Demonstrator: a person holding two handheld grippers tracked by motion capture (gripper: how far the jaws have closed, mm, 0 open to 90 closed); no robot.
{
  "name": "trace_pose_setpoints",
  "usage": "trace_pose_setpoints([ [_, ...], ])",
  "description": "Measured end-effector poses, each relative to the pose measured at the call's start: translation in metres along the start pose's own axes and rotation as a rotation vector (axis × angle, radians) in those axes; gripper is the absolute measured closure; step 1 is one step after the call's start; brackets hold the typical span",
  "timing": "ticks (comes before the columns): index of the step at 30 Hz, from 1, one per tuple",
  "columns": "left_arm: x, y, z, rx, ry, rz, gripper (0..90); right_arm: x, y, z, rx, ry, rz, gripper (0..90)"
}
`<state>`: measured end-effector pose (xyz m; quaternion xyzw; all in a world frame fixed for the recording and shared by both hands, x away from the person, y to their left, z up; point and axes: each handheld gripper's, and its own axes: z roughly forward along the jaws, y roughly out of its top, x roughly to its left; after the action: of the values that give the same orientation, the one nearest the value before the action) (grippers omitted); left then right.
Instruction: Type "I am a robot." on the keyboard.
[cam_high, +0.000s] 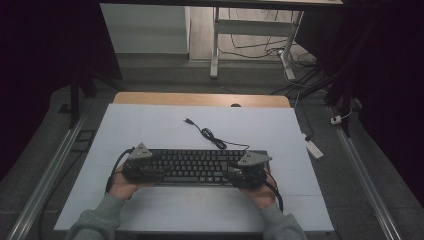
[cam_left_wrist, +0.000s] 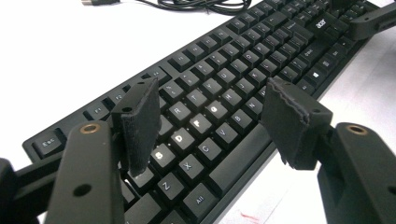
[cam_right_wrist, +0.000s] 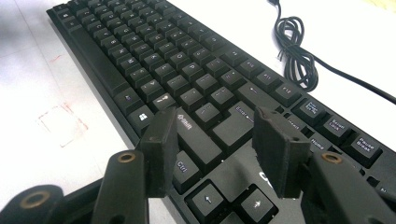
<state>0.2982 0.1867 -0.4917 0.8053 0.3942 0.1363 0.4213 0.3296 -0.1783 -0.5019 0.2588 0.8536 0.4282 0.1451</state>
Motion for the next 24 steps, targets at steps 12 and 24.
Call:
trace_pose_setpoints([
  [12,0.012,-0.003,-0.003,0.014,0.054,-0.05,40.4,0.0,0.0,0.0,0.0,0.0,0.001,50.4],
  [24,0.022,-0.008,-0.002,0.056,0.087,-0.042,56.8,0.0,-0.001,0.001,0.002,0.0,0.004,50.4],
])
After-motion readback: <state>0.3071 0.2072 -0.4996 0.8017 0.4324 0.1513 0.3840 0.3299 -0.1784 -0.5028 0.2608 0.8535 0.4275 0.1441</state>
